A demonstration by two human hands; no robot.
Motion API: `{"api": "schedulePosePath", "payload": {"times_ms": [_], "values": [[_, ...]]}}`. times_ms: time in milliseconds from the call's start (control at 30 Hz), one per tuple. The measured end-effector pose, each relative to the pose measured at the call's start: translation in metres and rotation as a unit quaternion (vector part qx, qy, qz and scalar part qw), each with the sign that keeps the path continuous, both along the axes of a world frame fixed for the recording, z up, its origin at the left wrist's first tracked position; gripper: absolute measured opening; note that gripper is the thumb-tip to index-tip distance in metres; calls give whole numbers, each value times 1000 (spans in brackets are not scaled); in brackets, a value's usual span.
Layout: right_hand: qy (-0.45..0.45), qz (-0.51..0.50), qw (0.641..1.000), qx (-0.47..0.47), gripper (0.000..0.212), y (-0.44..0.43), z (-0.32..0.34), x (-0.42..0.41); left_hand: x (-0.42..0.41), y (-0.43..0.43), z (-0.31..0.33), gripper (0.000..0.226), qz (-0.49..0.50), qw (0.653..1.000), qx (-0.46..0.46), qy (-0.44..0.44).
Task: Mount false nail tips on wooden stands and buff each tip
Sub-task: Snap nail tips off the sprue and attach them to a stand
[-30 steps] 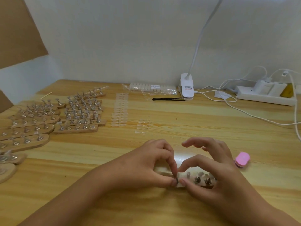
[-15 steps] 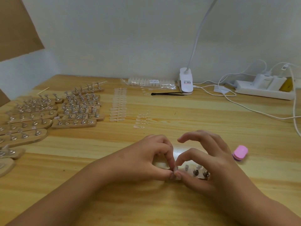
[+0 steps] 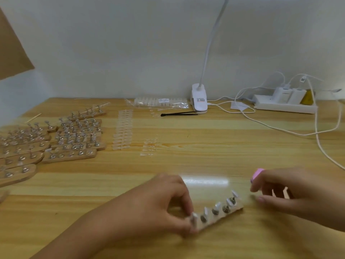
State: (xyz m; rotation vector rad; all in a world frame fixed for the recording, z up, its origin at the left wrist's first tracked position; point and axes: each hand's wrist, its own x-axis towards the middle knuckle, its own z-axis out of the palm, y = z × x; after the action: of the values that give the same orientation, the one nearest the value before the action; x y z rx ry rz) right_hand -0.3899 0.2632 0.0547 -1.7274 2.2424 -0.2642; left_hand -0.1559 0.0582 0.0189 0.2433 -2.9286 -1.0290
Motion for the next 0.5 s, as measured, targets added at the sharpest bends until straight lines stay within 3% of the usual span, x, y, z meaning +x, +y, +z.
{"api": "schedulePosePath", "payload": {"times_ms": [133,233,333,400,500], "values": [[-78,19,996,37,40,2,-13,2,5,4,8,29,-187,976,59,-96],[-101,33,994,16,18,-3,-13,10,-2,10,13,16,-102,980,152,-75],[-107,0,988,-111,23,-13,-2,5,-20,20,4,18,29,999,20,19],[-81,-60,974,-205,25,-18,10,-11,-34,26,4,18,47,998,-6,37],[-32,-143,969,-199,15,-19,21,-37,-55,32,9,21,14,1000,-7,10]]}}
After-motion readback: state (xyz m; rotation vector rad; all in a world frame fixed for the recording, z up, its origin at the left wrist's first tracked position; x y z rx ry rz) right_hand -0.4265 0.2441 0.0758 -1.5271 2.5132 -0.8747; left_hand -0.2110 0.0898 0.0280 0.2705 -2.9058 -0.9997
